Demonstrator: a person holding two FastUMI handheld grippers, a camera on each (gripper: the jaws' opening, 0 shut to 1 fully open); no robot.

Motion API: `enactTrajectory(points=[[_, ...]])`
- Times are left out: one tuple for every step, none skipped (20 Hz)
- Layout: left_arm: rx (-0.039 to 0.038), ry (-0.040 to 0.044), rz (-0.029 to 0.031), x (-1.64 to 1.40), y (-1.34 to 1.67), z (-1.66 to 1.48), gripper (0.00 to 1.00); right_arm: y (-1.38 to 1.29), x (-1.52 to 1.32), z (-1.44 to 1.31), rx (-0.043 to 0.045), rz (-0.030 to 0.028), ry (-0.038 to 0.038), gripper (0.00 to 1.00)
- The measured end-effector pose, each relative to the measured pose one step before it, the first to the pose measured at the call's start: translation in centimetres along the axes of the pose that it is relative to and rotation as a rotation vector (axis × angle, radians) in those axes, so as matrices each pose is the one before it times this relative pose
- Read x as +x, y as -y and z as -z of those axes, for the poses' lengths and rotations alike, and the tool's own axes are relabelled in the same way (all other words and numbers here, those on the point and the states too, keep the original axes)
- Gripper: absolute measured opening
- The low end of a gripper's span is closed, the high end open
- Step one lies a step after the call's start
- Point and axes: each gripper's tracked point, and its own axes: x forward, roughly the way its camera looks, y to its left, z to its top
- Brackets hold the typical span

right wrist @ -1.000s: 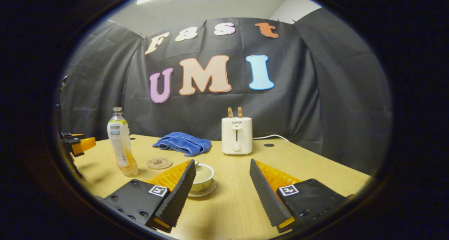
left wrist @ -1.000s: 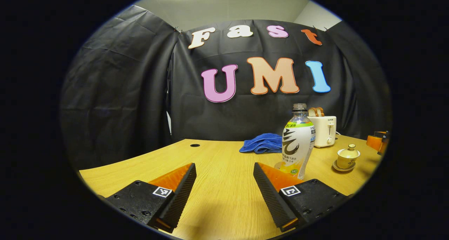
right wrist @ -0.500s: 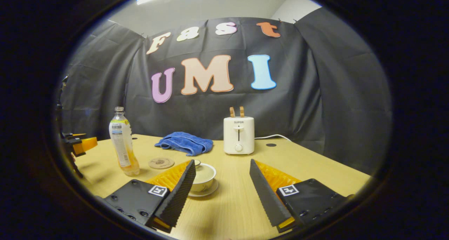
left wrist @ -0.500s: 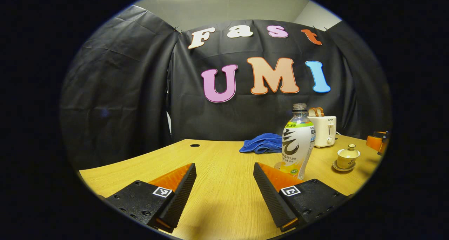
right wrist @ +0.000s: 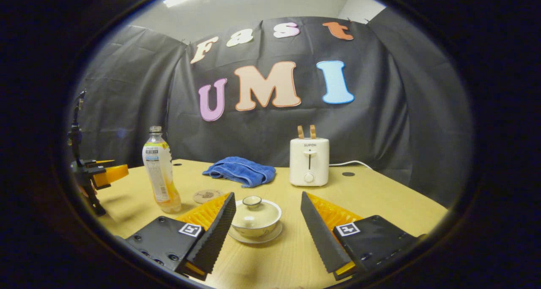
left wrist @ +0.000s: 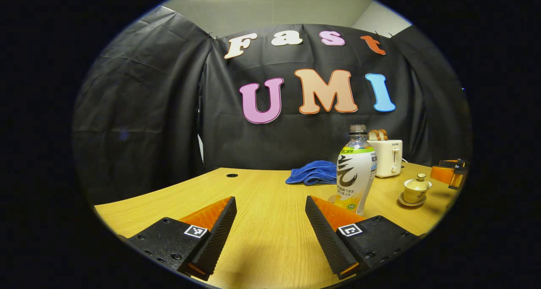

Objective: Open the teacup lid with one hand, grasp the water bottle and pour water into the teacup with the other hand; after pouring, place the water bottle on the coaster and then close the teacup lid.

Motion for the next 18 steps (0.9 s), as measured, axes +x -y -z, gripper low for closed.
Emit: enactTrajectory(points=[[-0.00031,-0.00022,0.00077,-0.040,-0.006,-0.078,0.96,-0.329,0.448,0.263,-0.00248,-0.00753,-0.01077,0.99],[-0.00004,-0.00033,0.00043,0.008,-0.030,0.006,0.96,-0.359,0.685,0.109,-0.00189,-0.00802,-0.00976,0.99],[0.00029,-0.00027,0.00001,-0.005,-0.010,-0.034,0.96,-0.403,0.667,0.011,-0.00174,-0.00813,-0.00596,0.98],[0.00002,0.00010,0.00009,-0.009,-0.028,0.010,0.96,-0.288,0.530,0.091,-0.00080,-0.00564,-0.00700,0.98],[0.00026,-0.00012,0.00015,0.001,0.000,-0.033,0.96,-0.088,0.485,0.166,-0.00136,-0.00077,-0.00949,0.98],[-0.00013,-0.00013,0.00013,0.018,0.021,0.054,0.96,-0.110,0.445,0.121,-0.00056,-0.00415,-0.00999,0.99],[0.00000,-0.00014,0.00005,-0.001,0.019,-0.032,0.96,-0.141,0.376,0.171,-0.00123,-0.00058,-0.01018,1.00],[0.00007,0.00001,0.00005,-0.001,-0.023,0.025,0.96,-0.133,0.235,0.007,-0.00284,-0.00523,-0.00589,0.95],[0.00006,-0.00008,-0.00001,0.018,0.012,-0.047,0.95,-0.148,-0.062,-0.053,-0.00338,-0.00298,-0.00559,0.90],[-0.00004,-0.00009,-0.00014,-0.004,-0.027,0.046,0.96,-0.120,0.350,0.133,-0.00235,-0.00182,-0.00567,0.85],[0.00013,-0.00012,0.00010,-0.013,0.017,-0.040,0.96,0.002,0.220,0.269,-0.00386,-0.00095,-0.01089,0.80],[-0.00018,0.00015,-0.00014,-0.019,-0.008,0.024,0.96,-0.089,0.230,0.159,-0.00458,0.00017,-0.01239,0.75],[0.00009,-0.00021,-0.00009,0.032,-0.015,-0.063,0.96,-0.059,0.181,0.283,-0.00486,0.00193,-0.01634,0.75],[-0.00014,0.00012,-0.00161,-0.019,-0.001,0.075,0.96,-0.163,0.262,0.173,-0.00646,-0.00437,-0.01476,0.73],[0.00027,-0.00076,-0.00119,0.018,-0.010,0.007,0.96,-0.038,-0.433,0.295,-0.00258,-0.00029,-0.01570,0.68],[-0.00040,0.00022,-0.00034,0.025,-0.025,0.041,0.96,0.065,0.624,-0.023,0.00088,0.00018,0.00634,0.64],[0.00042,0.00005,-0.00008,-0.022,0.006,-0.107,0.96,-0.130,-0.195,-0.329,-0.00296,-0.00132,-0.00344,0.59],[-0.00013,-0.00019,0.00025,-0.059,0.028,0.061,0.96,0.149,0.693,0.245,-0.00226,0.00522,0.00347,0.54]])
